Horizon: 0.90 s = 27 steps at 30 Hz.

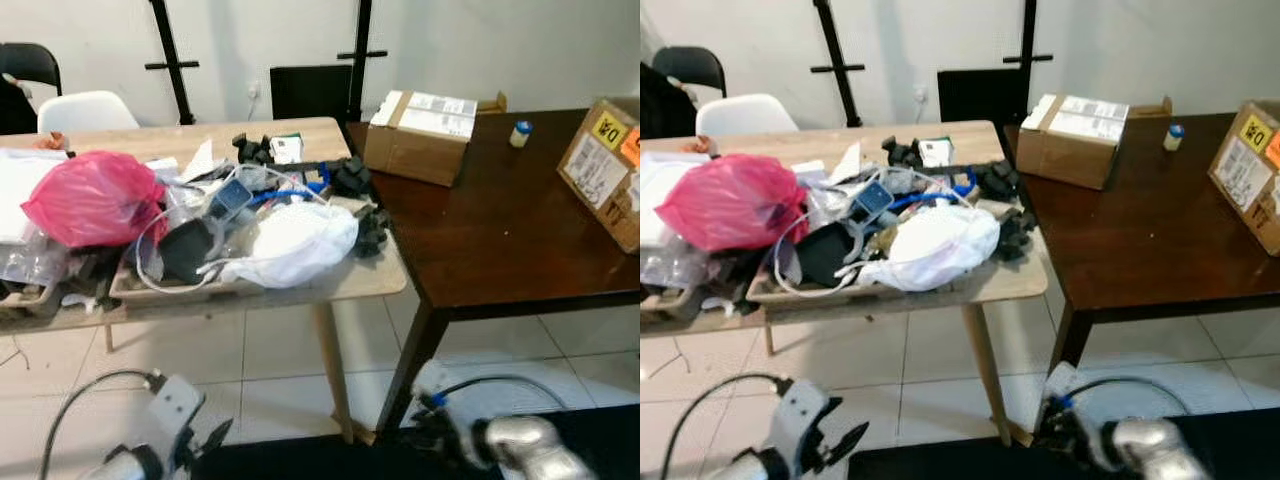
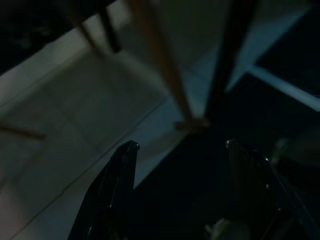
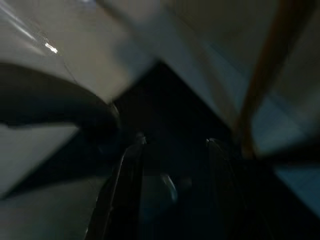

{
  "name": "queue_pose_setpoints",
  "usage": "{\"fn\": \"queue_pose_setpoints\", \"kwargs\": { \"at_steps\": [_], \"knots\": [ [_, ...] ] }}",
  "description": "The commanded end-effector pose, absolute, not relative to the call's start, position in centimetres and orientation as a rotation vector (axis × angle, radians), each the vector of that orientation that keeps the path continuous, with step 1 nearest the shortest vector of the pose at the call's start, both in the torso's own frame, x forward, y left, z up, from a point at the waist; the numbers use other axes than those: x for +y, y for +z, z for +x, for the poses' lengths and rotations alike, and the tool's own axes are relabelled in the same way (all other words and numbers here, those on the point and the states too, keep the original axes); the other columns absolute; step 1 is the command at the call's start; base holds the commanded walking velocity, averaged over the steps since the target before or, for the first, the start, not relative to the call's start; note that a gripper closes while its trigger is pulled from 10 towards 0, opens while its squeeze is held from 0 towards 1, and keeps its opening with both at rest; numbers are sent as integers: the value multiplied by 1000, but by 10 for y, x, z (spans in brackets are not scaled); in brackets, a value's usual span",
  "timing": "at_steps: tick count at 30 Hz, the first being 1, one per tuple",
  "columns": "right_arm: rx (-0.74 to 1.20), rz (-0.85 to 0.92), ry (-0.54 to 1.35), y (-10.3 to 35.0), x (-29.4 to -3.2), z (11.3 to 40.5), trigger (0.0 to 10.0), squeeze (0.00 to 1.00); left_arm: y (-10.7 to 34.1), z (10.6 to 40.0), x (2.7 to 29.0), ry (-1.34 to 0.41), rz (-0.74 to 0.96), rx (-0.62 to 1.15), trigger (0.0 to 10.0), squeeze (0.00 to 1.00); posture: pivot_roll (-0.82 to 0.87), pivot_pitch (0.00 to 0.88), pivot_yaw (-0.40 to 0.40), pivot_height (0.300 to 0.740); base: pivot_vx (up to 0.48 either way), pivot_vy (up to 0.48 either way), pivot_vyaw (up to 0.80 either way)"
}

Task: Picking trash to rubbish bin

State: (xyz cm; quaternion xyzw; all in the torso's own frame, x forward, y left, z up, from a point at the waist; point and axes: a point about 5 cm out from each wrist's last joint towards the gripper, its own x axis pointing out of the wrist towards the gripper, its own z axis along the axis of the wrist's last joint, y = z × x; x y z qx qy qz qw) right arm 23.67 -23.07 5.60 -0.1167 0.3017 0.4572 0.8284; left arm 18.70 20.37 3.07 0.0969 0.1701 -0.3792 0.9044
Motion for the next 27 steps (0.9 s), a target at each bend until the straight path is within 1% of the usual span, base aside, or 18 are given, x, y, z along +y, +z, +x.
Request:
{"fn": "queue_pose_setpoints", "kwargs": {
  "at_steps": [1,3,4,6,7,10,11,13,15,18,19,20,21,22,23,24,26,27],
  "knots": [
    [580,-180,1037,74,-222,239,10000,0,39,185,199,-849,179,347,10000,0,3,52,36,740,0,0,0],
    [556,-170,1053,81,-221,240,10000,0,44,185,199,-864,172,339,10000,0,5,52,35,740,0,0,0],
    [424,-108,1089,111,-215,249,10000,0,63,192,192,-910,151,276,10000,0,16,54,25,740,0,0,0],
    [276,-34,1119,145,-208,256,10000,0,84,202,185,-941,126,208,10000,0,19,55,24,740,0,0,0],
    [276,-34,1119,145,-208,256,10000,0,84,202,185,-941,126,208,10000,0,19,55,24,740,0,0,0],
    [114,-9,1085,181,-208,270,10000,0,110,212,173,-979,91,132,10000,0,20,57,23,740,0,0,0],
    [114,-9,1085,181,-208,270,10000,0,110,212,173,-979,91,132,10000,0,20,57,23,740,0,0,0],
    [14,-7,978,204,-211,284,10000,0,128,217,162,-1018,92,90,10000,0,19,58,25,740,0,0,0],
    [-14,-6,932,210,-211,291,10000,0,133,219,159,-1024,114,70,10000,0,15,58,27,740,0,0,0],
    [-10,-90,794,212,-206,306,10000,0,153,236,150,-967,217,-15,10000,0,17,59,28,740,0,0,0],
    [-10,-90,794,212,-206,306,10000,0,153,236,150,-967,217,-15,10000,0,17,59,28,740,0,0,0],
    [-8,-86,761,212,-205,309,10000,443,161,240,146,-955,243,-47,10000,0,19,59,27,740,0,0,0],
    [-8,-86,761,212,-205,309,10000,443,161,240,146,-955,243,-47,10000,0,19,59,27,740,0,0,0],
    [-8,-74,744,212,-204,311,10000,1000,165,242,145,-951,258,-66,10000,0,19,59,27,740,0,0,0],
    [-8,-74,744,212,-204,311,10000,1000,165,242,145,-951,258,-66,10000,0,19,59,27,740,0,0,0],
    [-5,-43,578,208,-209,327,10000,1000,180,252,139,-897,288,-118,10000,0,19,61,31,740,0,0,0],
    [0,-42,521,205,-210,331,10000,1000,184,255,138,-874,295,-131,10000,0,19,61,31,740,0,0,0],
    [-4,-21,439,201,-208,339,10000,1000,188,262,136,-830,304,-137,10000,0,20,62,33,740,0,0,0]
  ]
}}
